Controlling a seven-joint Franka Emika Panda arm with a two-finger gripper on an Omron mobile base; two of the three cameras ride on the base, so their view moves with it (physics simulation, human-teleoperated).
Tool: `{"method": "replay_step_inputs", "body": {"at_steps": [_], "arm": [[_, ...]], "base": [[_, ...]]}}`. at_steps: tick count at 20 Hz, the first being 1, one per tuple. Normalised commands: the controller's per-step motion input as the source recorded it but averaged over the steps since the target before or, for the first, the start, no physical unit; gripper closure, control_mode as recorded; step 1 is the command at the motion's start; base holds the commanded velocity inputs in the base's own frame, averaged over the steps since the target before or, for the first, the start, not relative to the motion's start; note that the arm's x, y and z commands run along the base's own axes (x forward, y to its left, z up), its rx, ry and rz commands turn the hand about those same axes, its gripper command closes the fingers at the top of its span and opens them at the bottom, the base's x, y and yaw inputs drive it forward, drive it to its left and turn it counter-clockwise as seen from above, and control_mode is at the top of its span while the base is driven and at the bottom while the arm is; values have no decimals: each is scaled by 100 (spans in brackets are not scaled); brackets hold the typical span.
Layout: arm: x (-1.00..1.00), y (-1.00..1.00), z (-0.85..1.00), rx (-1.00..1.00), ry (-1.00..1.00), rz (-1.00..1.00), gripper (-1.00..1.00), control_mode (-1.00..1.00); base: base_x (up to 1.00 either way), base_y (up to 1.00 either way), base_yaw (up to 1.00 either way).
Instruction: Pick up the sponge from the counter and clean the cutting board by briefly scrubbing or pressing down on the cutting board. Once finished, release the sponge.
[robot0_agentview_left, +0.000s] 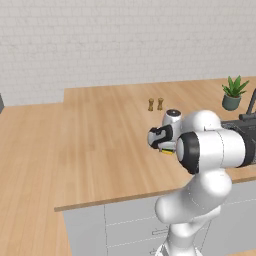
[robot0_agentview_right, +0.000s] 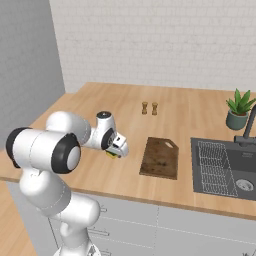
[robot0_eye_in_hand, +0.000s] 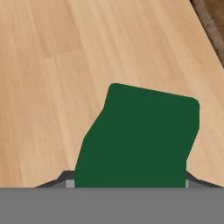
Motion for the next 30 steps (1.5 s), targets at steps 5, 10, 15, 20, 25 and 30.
{"method": "replay_step_inputs", "body": {"at_steps": [5,10,15,20,25,30], "arm": [[12,1,-11,0,0,3,-100,-100],[24,3,-9,0,0,2,-100,-100],[16,0,0,0,0,2,-100,-100],[-8,0,15,0,1,3,-100,-100],[-58,5,57,0,0,3,-100,-100],[-34,30,37,0,0,0,-100,-100]], "base": [[0,0,0],[0,0,0],[0,0,0],[0,0,0],[0,0,0],[0,0,0]]}}
